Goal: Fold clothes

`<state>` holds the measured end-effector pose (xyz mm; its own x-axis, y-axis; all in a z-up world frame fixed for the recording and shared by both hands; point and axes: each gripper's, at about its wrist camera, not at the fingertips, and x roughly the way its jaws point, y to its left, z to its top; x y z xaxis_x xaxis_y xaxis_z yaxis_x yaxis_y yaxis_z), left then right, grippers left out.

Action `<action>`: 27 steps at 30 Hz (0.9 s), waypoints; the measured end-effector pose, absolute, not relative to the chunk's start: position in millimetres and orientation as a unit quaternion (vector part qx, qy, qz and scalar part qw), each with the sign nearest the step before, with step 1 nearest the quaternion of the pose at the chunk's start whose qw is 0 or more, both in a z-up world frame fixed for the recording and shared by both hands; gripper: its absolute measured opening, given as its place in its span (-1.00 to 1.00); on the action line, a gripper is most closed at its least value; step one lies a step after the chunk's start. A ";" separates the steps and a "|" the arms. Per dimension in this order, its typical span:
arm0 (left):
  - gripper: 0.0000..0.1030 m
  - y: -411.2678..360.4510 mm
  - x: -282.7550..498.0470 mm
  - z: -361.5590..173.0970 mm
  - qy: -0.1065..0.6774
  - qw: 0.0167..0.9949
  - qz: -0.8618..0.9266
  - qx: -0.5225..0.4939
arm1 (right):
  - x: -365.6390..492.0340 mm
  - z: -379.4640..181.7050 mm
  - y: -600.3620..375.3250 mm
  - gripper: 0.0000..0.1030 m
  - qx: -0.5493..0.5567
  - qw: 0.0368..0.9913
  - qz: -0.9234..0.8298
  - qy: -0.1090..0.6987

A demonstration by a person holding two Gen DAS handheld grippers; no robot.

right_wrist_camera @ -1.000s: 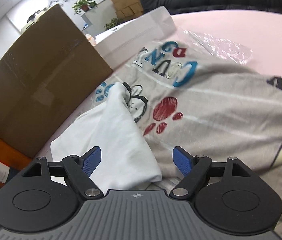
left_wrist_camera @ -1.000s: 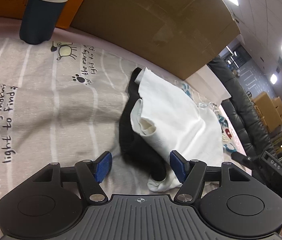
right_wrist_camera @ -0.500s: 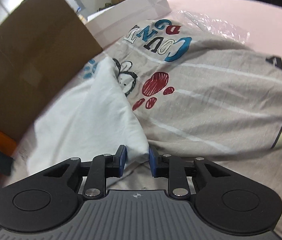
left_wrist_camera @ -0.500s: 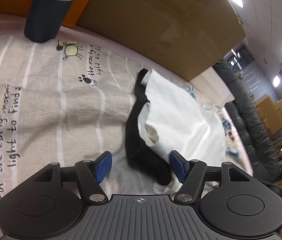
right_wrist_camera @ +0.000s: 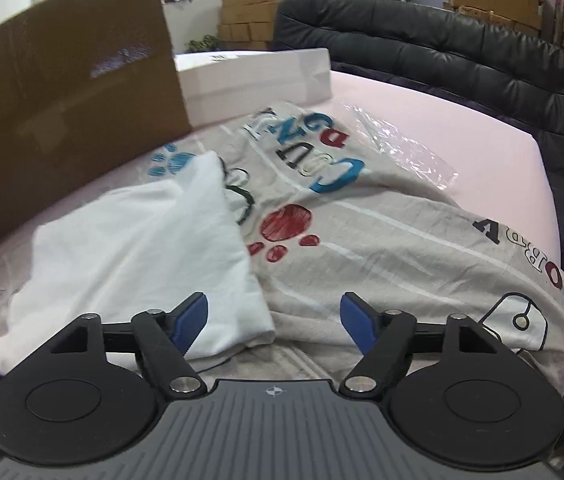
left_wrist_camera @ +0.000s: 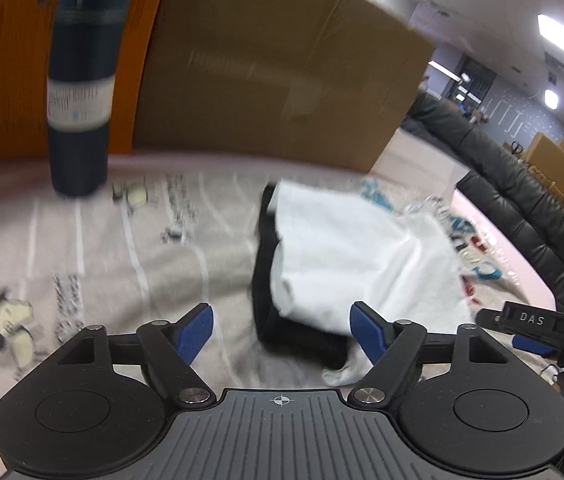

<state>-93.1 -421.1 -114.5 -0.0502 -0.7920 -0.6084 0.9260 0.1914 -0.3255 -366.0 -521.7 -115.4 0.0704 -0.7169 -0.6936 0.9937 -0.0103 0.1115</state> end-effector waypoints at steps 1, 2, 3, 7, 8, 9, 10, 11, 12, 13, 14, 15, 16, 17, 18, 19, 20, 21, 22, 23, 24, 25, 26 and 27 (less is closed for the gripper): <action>0.65 -416.0 -95.7 -107.8 0.349 0.686 -0.632 0.091 | -365.4 -109.8 -516.6 0.41 0.301 0.671 -0.640 0.223; 0.72 -410.0 -98.8 -100.8 0.337 0.690 -0.634 0.089 | -365.5 -103.7 -510.8 0.42 0.299 0.677 -0.637 0.214; 0.73 -404.0 -101.8 -94.0 0.326 0.694 -0.636 0.086 | -365.7 -97.4 -504.9 0.47 0.298 0.684 -0.635 0.204; 0.87 -380.9 -112.9 -71.8 0.296 0.706 -0.639 0.075 | -365.6 -73.2 -480.1 0.56 0.297 0.704 -0.623 0.170; 0.88 -375.4 -115.6 -67.1 0.289 0.708 -0.641 0.073 | -365.8 -67.6 -472.4 0.56 0.295 0.710 -0.619 0.161; 0.89 -369.9 -118.2 -63.3 0.280 0.709 -0.644 0.072 | -366.0 -61.9 -464.7 0.56 0.293 0.715 -0.616 0.152; 0.90 -364.6 -120.9 -59.3 0.272 0.709 -0.646 0.072 | -365.7 -58.3 -457.3 0.56 0.293 0.717 -0.614 0.149; 0.92 -359.5 -123.5 -55.2 0.265 0.710 -0.648 0.073 | -365.4 -55.3 -449.3 0.57 0.293 0.720 -0.612 0.144; 0.93 -354.1 -125.6 -51.5 0.258 0.712 -0.649 0.074 | -365.0 -52.5 -441.3 0.59 0.294 0.723 -0.610 0.140; 0.95 -348.5 -127.6 -47.9 0.251 0.712 -0.651 0.074 | -364.4 -50.1 -433.0 0.60 0.297 0.723 -0.609 0.136; 0.96 -342.2 -129.3 -44.4 0.244 0.712 -0.654 0.072 | -363.7 -48.4 -425.0 0.60 0.300 0.724 -0.607 0.132; 0.96 -336.0 -130.2 -41.0 0.238 0.711 -0.658 0.070 | -362.2 -46.2 -416.4 0.61 0.301 0.725 -0.606 0.130; 0.96 -329.8 -130.5 -37.7 0.233 0.709 -0.662 0.067 | -360.6 -44.0 -407.8 0.61 0.301 0.726 -0.605 0.129; 0.96 -323.8 -130.8 -34.4 0.229 0.708 -0.665 0.064 | -359.0 -41.8 -399.2 0.62 0.301 0.727 -0.604 0.127; 0.96 -318.1 -130.7 -31.4 0.226 0.707 -0.667 0.061 | -357.4 -39.5 -390.6 0.64 0.302 0.727 -0.604 0.126; 0.96 -312.5 -130.6 -28.3 0.224 0.706 -0.669 0.058 | -356.5 -36.7 -380.7 0.65 0.301 0.728 -0.603 0.124; 0.97 -307.0 -130.7 -25.1 0.224 0.705 -0.670 0.056 | -355.8 -33.6 -370.9 0.66 0.301 0.727 -0.605 0.122; 0.97 -301.3 -131.1 -21.8 0.222 0.705 -0.671 0.056 | -355.1 -30.4 -361.1 0.66 0.301 0.726 -0.606 0.120; 0.98 -295.4 -131.2 -18.8 0.219 0.704 -0.674 0.055 | -354.1 -27.6 -351.5 0.66 0.302 0.725 -0.607 0.116; 0.99 -289.0 -130.5 -16.0 0.215 0.700 -0.678 0.053 | -353.1 -24.8 -341.9 0.66 0.303 0.725 -0.609 0.113; 1.00 -282.6 -129.7 -13.3 0.211 0.697 -0.683 0.051 | -352.1 -22.0 -332.4 0.68 0.303 0.724 -0.610 0.109; 1.00 -276.2 -129.0 -10.5 0.207 0.694 -0.688 0.049 | -351.1 -19.2 -322.9 0.71 0.304 0.723 -0.611 0.106; 1.00 -269.8 -128.3 -7.8 0.203 0.691 -0.692 0.048 | -349.8 -16.8 -313.7 0.72 0.304 0.723 -0.612 0.101; 1.00 -264.3 -127.7 -5.2 0.199 0.689 -0.695 0.047 | -348.4 -14.9 -304.8 0.74 0.304 0.723 -0.613 0.096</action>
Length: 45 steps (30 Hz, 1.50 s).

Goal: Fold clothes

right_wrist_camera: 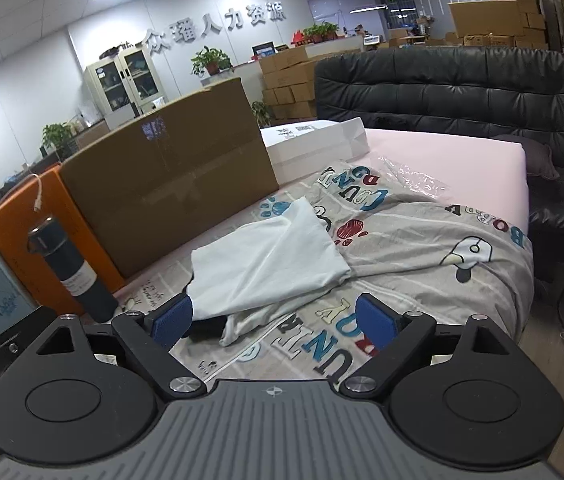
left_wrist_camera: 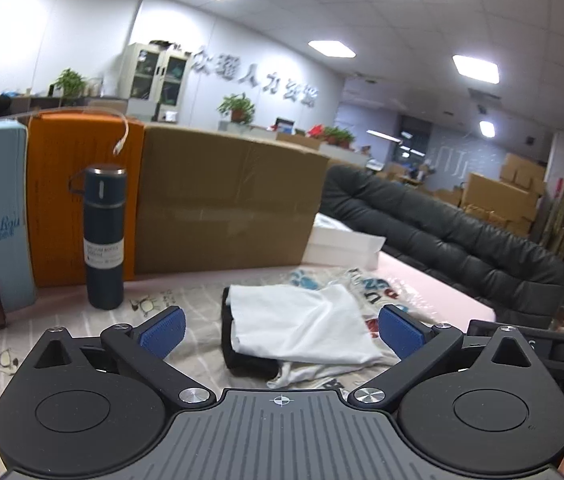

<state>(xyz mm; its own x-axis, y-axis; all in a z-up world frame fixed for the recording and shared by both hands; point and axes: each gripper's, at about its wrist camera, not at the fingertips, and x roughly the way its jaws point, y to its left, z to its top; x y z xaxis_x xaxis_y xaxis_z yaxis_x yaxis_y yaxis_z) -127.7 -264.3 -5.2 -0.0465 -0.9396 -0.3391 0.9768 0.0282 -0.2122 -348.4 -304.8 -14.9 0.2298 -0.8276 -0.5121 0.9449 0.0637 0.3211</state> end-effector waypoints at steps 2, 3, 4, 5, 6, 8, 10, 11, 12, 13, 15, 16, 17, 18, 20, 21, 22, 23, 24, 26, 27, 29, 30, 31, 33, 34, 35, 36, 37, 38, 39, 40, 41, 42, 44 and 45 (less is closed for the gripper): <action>1.00 -256.7 -127.0 -0.9 0.188 0.691 -0.697 0.048 | -345.4 -11.6 -288.8 0.78 0.305 0.722 -0.615 0.088; 1.00 -252.8 -126.6 1.3 0.183 0.691 -0.697 0.049 | -343.9 -10.0 -281.2 0.82 0.305 0.721 -0.616 0.084; 1.00 -249.0 -126.3 3.4 0.178 0.692 -0.698 0.049 | -342.3 -8.4 -274.3 0.89 0.305 0.719 -0.619 0.081; 1.00 -245.2 -126.0 5.6 0.172 0.693 -0.698 0.050 | -340.7 -6.6 -267.6 0.94 0.304 0.717 -0.623 0.077; 1.00 -241.4 -125.6 7.8 0.167 0.694 -0.699 0.051 | -339.0 -5.4 -261.9 1.00 0.301 0.715 -0.627 0.074; 1.00 -234.4 -124.5 12.0 0.158 0.696 -0.698 0.051 | -334.4 -2.5 -251.5 1.00 0.294 0.711 -0.635 0.071; 1.00 -231.0 -120.8 15.5 0.158 0.703 -0.692 0.043 | -329.8 -1.2 -246.4 1.00 0.292 0.710 -0.637 0.071; 1.00 -229.4 -119.1 16.4 0.157 0.707 -0.689 0.042 | -327.3 -1.0 -244.8 1.00 0.294 0.709 -0.637 0.070; 1.00 -227.9 -117.3 17.3 0.155 0.710 -0.686 0.040 | -325.3 -1.1 -244.8 1.00 0.295 0.710 -0.636 0.069; 1.00 -226.4 -115.5 18.3 0.153 0.714 -0.682 0.038 | -323.2 -0.9 -245.2 1.00 0.297 0.711 -0.633 0.069; 1.00 -223.9 -112.3 19.8 0.150 0.720 -0.676 0.035 | -319.1 0.3 -247.9 1.00 0.295 0.715 -0.629 0.068; 1.00 -224.1 -111.3 19.9 0.149 0.723 -0.673 0.035 | -317.2 1.0 -250.9 1.00 0.293 0.717 -0.629 0.068; 1.00 -224.9 -110.4 19.8 0.149 0.726 -0.670 0.036 | -315.2 1.8 -254.1 1.00 0.291 0.718 -0.629 0.067; 1.00 -226.3 -109.5 19.6 0.148 0.730 -0.667 0.038 | -313.7 2.2 -257.8 1.00 0.289 0.718 -0.630 0.065; 1.00 -229.7 -107.8 18.1 0.146 0.734 -0.661 0.043 | -310.2 1.2 -267.1 1.00 0.292 0.715 -0.632 0.070; 1.00 -231.7 -107.0 17.1 0.145 0.736 -0.659 0.047 | -309.6 -1.4 -272.9 1.00 0.298 0.712 -0.632 0.071; 1.00 -234.1 -106.7 16.0 0.143 0.739 -0.656 0.050 | -309.1 -4.1 -278.7 1.00 0.304 0.709 -0.633 0.072; 1.00 -237.5 -107.6 14.9 0.140 0.743 -0.652 0.054 | -308.7 -6.8 -284.5 1.00 0.310 0.705 -0.633 0.073; 1.00 -241.3 -108.8 13.7 0.138 0.747 -0.648 0.057 | -308.7 -10.0 -290.2 1.00 0.313 0.705 -0.632 0.077; 1.00 -250.7 -112.3 10.4 0.137 0.755 -0.638 0.061 | -308.8 -16.6 -301.5 1.00 0.316 0.705 -0.629 0.085; 1.00 -255.8 -115.1 8.9 0.134 0.759 -0.634 0.064 | -308.8 -19.8 -307.2 1.00 0.318 0.705 -0.628 0.089; 1.00 -267.8 -121.4 7.3 0.129 0.768 -0.624 0.066 | -310.8 -24.1 -320.2 1.00 0.314 0.709 -0.625 0.095; 1.00 -273.5 -124.1 7.0 0.128 0.771 -0.620 0.063 | -311.8 -26.1 -326.8 1.00 0.312 0.710 -0.623 0.098; 1.00 -278.8 -126.8 6.7 0.126 0.773 -0.619 0.061 | -312.7 -28.2 -333.4 1.00 0.309 0.712 -0.622 0.102; 1.00 -290.0 -132.5 5.8 0.122 0.778 -0.614 0.063 | -314.7 -32.4 -346.6 1.00 0.305 0.716 -0.619 0.108; 1.00 -294.8 -134.9 4.8 0.121 0.781 -0.609 0.065 | -315.7 -34.5 -353.1 1.00 0.302 0.718 -0.617 0.111; 1.00 -298.8 -137.0 3.6 0.122 0.783 -0.606 0.066 | -316.2 -35.5 -358.9 1.00 0.300 0.720 -0.615 0.112; 1.00 -302.5 -139.0 2.5 0.123 0.785 -0.603 0.068 | -316.1 -36.5 -364.3 1.00 0.298 0.725 -0.611 0.114; 1.00 -305.1 -140.6 1.8 0.124 0.788 -0.599 0.070 | -316.0 -37.5 -369.7 1.00 0.296 0.729 -0.606 0.117; 1.00 -306.6 -142.1 1.2 0.123 0.790 -0.596 0.073 | -315.8 -38.8 -373.4 1.00 0.296 0.730 -0.604 0.118; 1.00 -307.3 -143.3 1.0 0.124 0.791 -0.594 0.075 | -315.6 -40.0 -376.9 1.00 0.297 0.732 -0.601 0.120; 1.00 -307.0 -143.9 0.8 0.124 0.792 -0.593 0.077 | -315.4 -41.3 -380.4 1.00 0.297 0.733 -0.599 0.122; 1.00 -306.0 -144.7 0.6 0.124 0.793 -0.592 0.079 | -314.8 -42.2 -381.6 1.00 0.300 0.733 -0.598 0.123; 1.00 -305.2 -144.9 0.4 0.124 0.792 -0.592 0.082 | -314.3 -43.0 -382.5 1.00 0.302 0.732 -0.598 0.124; 1.00 -303.0 -144.0 0.6 0.123 0.789 -0.596 0.087 | -312.8 -43.5 -381.1 1.00 0.305 0.730 -0.598 0.124; 1.00 -300.9 -143.9 0.5 0.121 0.787 -0.599 0.089 | -311.8 -43.1 -378.4 1.00 0.305 0.729 -0.600 0.122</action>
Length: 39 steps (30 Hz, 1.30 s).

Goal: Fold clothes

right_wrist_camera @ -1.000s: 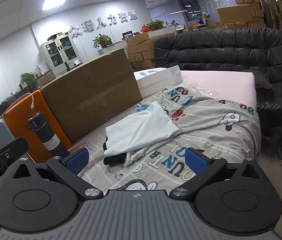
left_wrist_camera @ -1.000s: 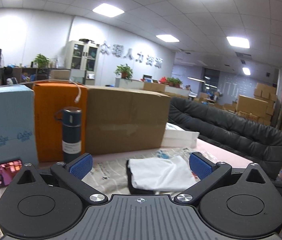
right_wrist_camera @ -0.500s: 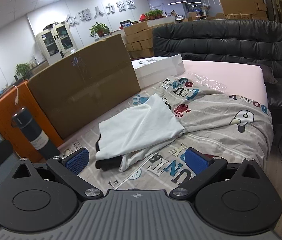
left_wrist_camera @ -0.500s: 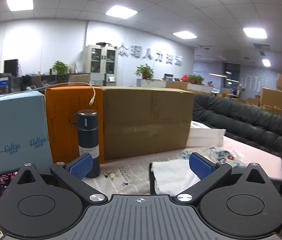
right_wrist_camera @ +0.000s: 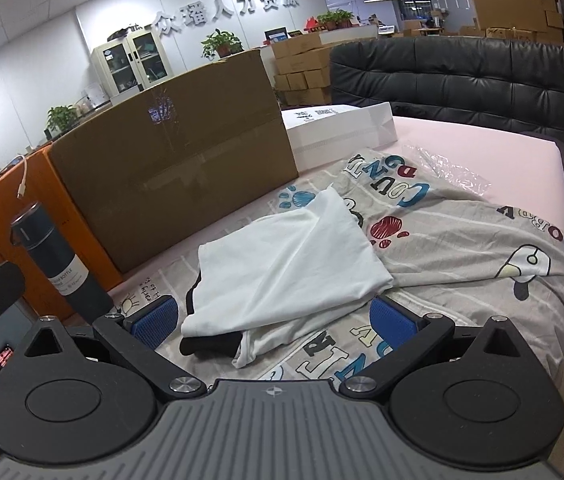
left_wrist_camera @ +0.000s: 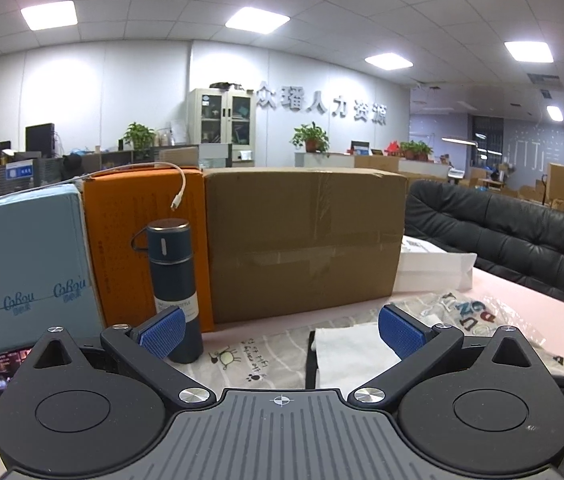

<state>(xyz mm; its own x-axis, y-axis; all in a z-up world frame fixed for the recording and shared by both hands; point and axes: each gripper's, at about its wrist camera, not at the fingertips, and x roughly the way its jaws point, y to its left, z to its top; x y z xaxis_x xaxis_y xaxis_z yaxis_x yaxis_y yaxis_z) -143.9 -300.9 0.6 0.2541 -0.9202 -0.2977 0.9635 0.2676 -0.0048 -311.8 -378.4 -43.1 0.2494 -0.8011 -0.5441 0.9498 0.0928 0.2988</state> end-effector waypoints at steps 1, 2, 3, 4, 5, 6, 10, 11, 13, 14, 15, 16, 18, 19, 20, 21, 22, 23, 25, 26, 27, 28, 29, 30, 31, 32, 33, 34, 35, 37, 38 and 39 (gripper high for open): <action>1.00 -298.3 -143.8 0.4 0.119 0.784 -0.602 0.091 | -310.8 -42.7 -375.7 1.00 0.305 0.728 -0.602 0.120; 1.00 -295.6 -143.3 0.5 0.118 0.782 -0.605 0.093 | -309.9 -42.3 -373.1 1.00 0.306 0.726 -0.604 0.118; 1.00 -292.6 -142.5 0.5 0.118 0.780 -0.607 0.092 | -309.1 -41.5 -368.7 1.00 0.305 0.725 -0.607 0.117; 1.00 -289.3 -141.1 0.3 0.119 0.780 -0.608 0.089 | -307.9 -41.2 -364.3 1.00 0.301 0.726 -0.607 0.117; 1.00 -285.7 -139.3 -0.2 0.120 0.778 -0.610 0.087 | -306.2 -41.6 -359.8 1.00 0.299 0.724 -0.610 0.117; 1.00 -281.8 -137.1 -1.1 0.120 0.776 -0.613 0.087 | -304.6 -42.0 -355.4 1.00 0.296 0.722 -0.614 0.117; 1.00 -262.6 -129.3 -6.1 0.118 0.772 -0.619 0.086 | -300.8 -47.4 -332.5 1.00 0.302 0.712 -0.625 0.107; 1.00 -258.2 -127.5 -7.3 0.119 0.770 -0.621 0.086 | -299.5 -48.9 -326.7 1.00 0.304 0.708 -0.628 0.106; 1.00 -251.2 -125.1 -8.4 0.120 0.767 -0.625 0.084 | -299.1 -48.7 -315.3 1.00 0.310 0.707 -0.628 0.101; 1.00 -248.5 -124.0 -8.7 0.120 0.765 -0.627 0.084 | -298.2 -47.5 -311.8 1.00 0.306 0.706 -0.631 0.097; 1.00 -247.0 -122.5 -8.7 0.119 0.763 -0.630 0.083 | -297.2 -46.3 -308.5 1.00 0.302 0.705 -0.635 0.094; 1.00 -246.0 -120.6 -8.6 0.119 0.763 -0.630 0.081 | -296.3 -45.1 -305.3 1.00 0.297 0.705 -0.638 0.091; 1.00 -244.7 -116.8 -8.4 0.119 0.762 -0.631 0.077 | -294.2 -42.9 -305.0 1.00 0.287 0.706 -0.642 0.089; 1.00 -245.9 -114.8 -8.5 0.118 0.764 -0.631 0.073 | -292.5 -42.2 -306.4 1.00 0.278 0.707 -0.643 0.092; 1.00 -247.8 -112.9 -8.9 0.117 0.765 -0.630 0.068 | -290.8 -41.5 -308.2 1.00 0.269 0.709 -0.646 0.092; 1.00 -250.1 -111.2 -9.3 0.117 0.766 -0.629 0.063 | -289.2 -40.7 -310.0 1.00 0.259 0.710 -0.648 0.093; 1.00 -252.7 -110.3 -9.1 0.119 0.767 -0.628 0.057 | -289.2 -37.9 -311.2 1.00 0.253 0.712 -0.649 0.090; 1.00 -254.7 -110.3 -8.4 0.124 0.768 -0.626 0.052 | -289.3 -35.0 -312.4 1.00 0.246 0.714 -0.650 0.087; 1.00 -256.1 -110.9 -8.2 0.126 0.765 -0.631 0.043 | -290.7 -28.7 -312.7 1.00 0.229 0.718 -0.653 0.075; 1.00 -255.9 -111.4 -8.5 0.125 0.762 -0.633 0.041 | -291.5 -25.8 -311.8 1.00 0.219 0.719 -0.655 0.069; 1.00 -255.1 -112.3 -8.9 0.123 0.763 -0.633 0.043 | -291.7 -23.9 -312.2 1.00 0.210 0.721 -0.657 0.070; 1.00 -254.3 -112.8 -9.3 0.122 0.764 -0.632 0.046 | -291.8 -22.1 -312.8 1.00 0.200 0.723 -0.658 0.072; 1.00 -253.5 -112.5 -9.4 0.123 0.765 -0.630 0.048 | -291.7 -20.9 -313.5 1.00 0.195 0.722 -0.660 0.074; 1.00 -252.7 -111.5 -9.7 0.124 0.767 -0.628 0.051 | -291.6 -19.8 -314.2 1.00 0.190 0.720 -0.663 0.075; 1.00 -251.9 -110.5 -9.9 0.126 0.769 -0.625 0.054 | -291.9 -19.2 -315.4 1.00 0.192 0.719 -0.664 0.076; 1.00 -251.0 -109.6 -10.1 0.128 0.770 -0.622 0.056 | -292.0 -18.6 -316.9 1.00 0.196 0.718 -0.663 0.078; 1.00 -250.2 -108.6 -10.3 0.130 0.772 -0.619 0.059 | -292.1 -18.0 -318.4 1.00 0.201 0.717 -0.662 0.081; 1.00 -249.4 -107.7 -10.5 0.132 0.774 -0.616 0.061 | -292.1 -17.2 -320.4 1.00 0.208 0.717 -0.660 0.084; 1.00 -248.5 -106.7 -10.8 0.134 0.776 -0.613 0.064 | -291.0 -16.4 -322.0 1.00 0.214 0.718 -0.656 0.089; 1.00 -246.9 -104.8 -11.2 0.138 0.779 -0.608 0.069 | -288.6 -14.7 -325.2 1.00 0.225 0.721 -0.648 0.098; 1.00 -246.1 -103.8 -11.4 0.140 0.781 -0.605 0.072 | -286.9 -14.2 -325.3 1.00 0.226 0.723 -0.645 0.099; 1.00 -244.8 -103.3 -11.5 0.140 0.782 -0.602 0.074 | -285.1 -13.7 -325.3 1.00 0.226 0.726 -0.642 0.100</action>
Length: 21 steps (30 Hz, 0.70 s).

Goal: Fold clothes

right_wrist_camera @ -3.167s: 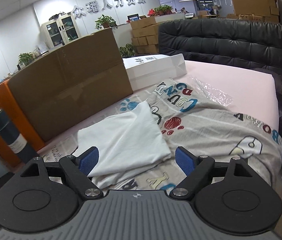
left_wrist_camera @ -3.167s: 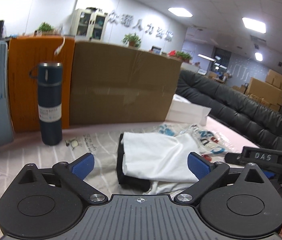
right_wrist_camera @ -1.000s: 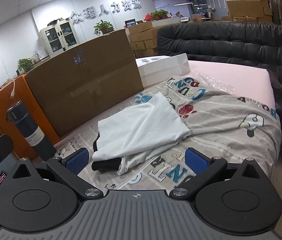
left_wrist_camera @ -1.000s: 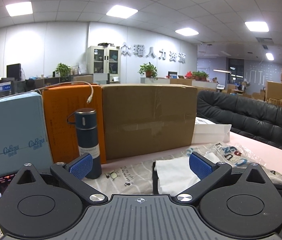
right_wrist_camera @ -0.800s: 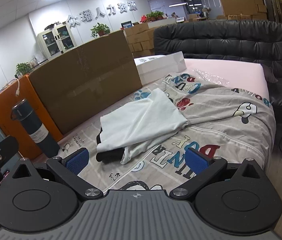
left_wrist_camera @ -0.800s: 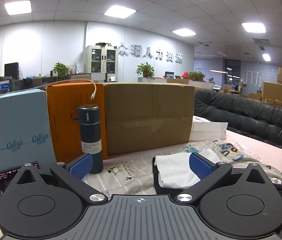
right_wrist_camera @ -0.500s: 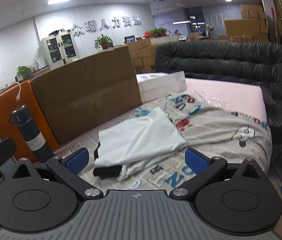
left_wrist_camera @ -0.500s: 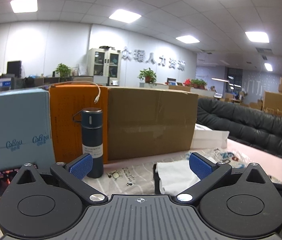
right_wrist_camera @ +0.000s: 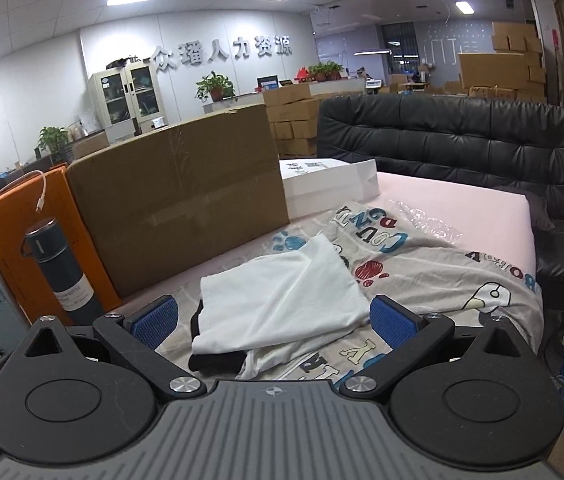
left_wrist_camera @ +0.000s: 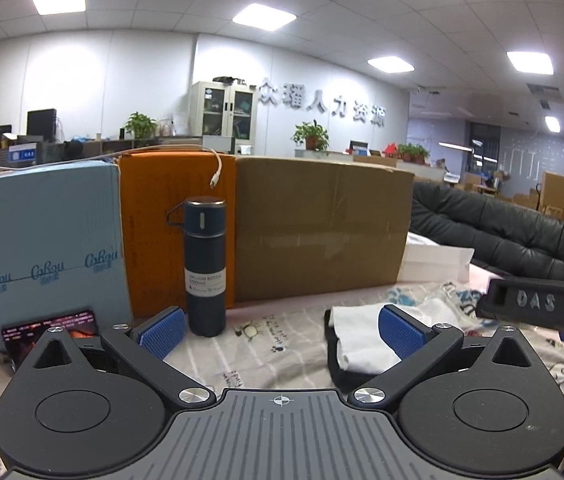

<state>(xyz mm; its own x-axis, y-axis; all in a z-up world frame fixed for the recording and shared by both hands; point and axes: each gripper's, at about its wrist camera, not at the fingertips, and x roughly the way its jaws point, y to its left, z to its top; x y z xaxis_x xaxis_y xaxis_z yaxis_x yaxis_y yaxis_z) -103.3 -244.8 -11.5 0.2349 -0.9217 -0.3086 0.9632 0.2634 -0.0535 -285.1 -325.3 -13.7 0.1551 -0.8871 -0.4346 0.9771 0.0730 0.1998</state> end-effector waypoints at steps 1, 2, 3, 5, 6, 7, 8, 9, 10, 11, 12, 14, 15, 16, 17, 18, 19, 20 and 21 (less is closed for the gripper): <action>1.00 -242.7 -103.7 -11.5 0.138 0.783 -0.602 0.076 | -283.4 -13.3 -325.2 1.00 0.226 0.728 -0.639 0.100; 1.00 -241.1 -103.7 -11.7 0.138 0.783 -0.602 0.079 | -281.6 -12.8 -325.2 1.00 0.226 0.730 -0.637 0.101; 1.00 -240.0 -103.3 -12.2 0.139 0.782 -0.602 0.080 | -279.8 -12.4 -325.1 1.00 0.227 0.733 -0.634 0.101; 1.00 -238.6 -101.1 -13.1 0.141 0.784 -0.599 0.082 | -276.2 -11.5 -325.0 1.00 0.227 0.737 -0.628 0.103; 1.00 -238.0 -100.1 -13.4 0.141 0.785 -0.597 0.082 | -274.4 -11.0 -324.9 1.00 0.228 0.739 -0.625 0.103; 1.00 -237.6 -98.8 -13.5 0.142 0.787 -0.595 0.082 | -272.7 -10.5 -324.9 1.00 0.228 0.742 -0.622 0.104; 1.00 -237.5 -97.1 -13.2 0.143 0.788 -0.593 0.082 | -271.5 -10.4 -324.2 1.00 0.228 0.743 -0.620 0.104; 1.00 -237.8 -95.9 -12.7 0.144 0.789 -0.592 0.081 | -270.4 -10.2 -323.5 1.00 0.229 0.745 -0.618 0.105; 1.00 -238.0 -94.6 -12.2 0.145 0.790 -0.590 0.081 | -269.7 -10.1 -322.5 1.00 0.229 0.747 -0.615 0.106; 1.00 -238.3 -93.4 -11.8 0.146 0.791 -0.589 0.080 | -269.1 -10.1 -321.5 1.00 0.230 0.748 -0.613 0.106; 1.00 -238.3 -92.3 -11.2 0.146 0.792 -0.587 0.080 | -268.2 -10.0 -320.5 1.00 0.230 0.749 -0.612 0.107; 1.00 -238.2 -91.3 -9.5 0.145 0.793 -0.587 0.078 | -266.2 -10.1 -319.3 1.00 0.230 0.751 -0.609 0.114; 1.00 -238.0 -91.0 -8.9 0.144 0.793 -0.586 0.077 | -265.6 -10.2 -318.9 1.00 0.230 0.751 -0.608 0.116; 1.00 -237.8 -90.6 -8.4 0.144 0.793 -0.587 0.076 | -264.9 -10.7 -318.6 1.00 0.232 0.752 -0.606 0.116; 1.00 -237.5 -90.3 -8.0 0.144 0.793 -0.587 0.076 | -264.2 -11.2 -318.4 1.00 0.233 0.753 -0.604 0.117; 1.00 -237.0 -90.2 -8.0 0.145 0.794 -0.586 0.076 | -263.4 -11.8 -318.2 1.00 0.234 0.754 -0.603 0.118; 1.00 -236.6 -89.9 -7.9 0.145 0.794 -0.586 0.076 | -262.6 -12.3 -318.1 1.00 0.235 0.754 -0.602 0.120; 1.00 -236.3 -89.4 -7.9 0.145 0.794 -0.585 0.076 | -262.0 -12.8 -317.8 1.00 0.235 0.754 -0.601 0.121; 1.00 -236.0 -88.9 -8.0 0.145 0.794 -0.585 0.075 | -261.5 -13.3 -317.5 1.00 0.236 0.755 -0.600 0.122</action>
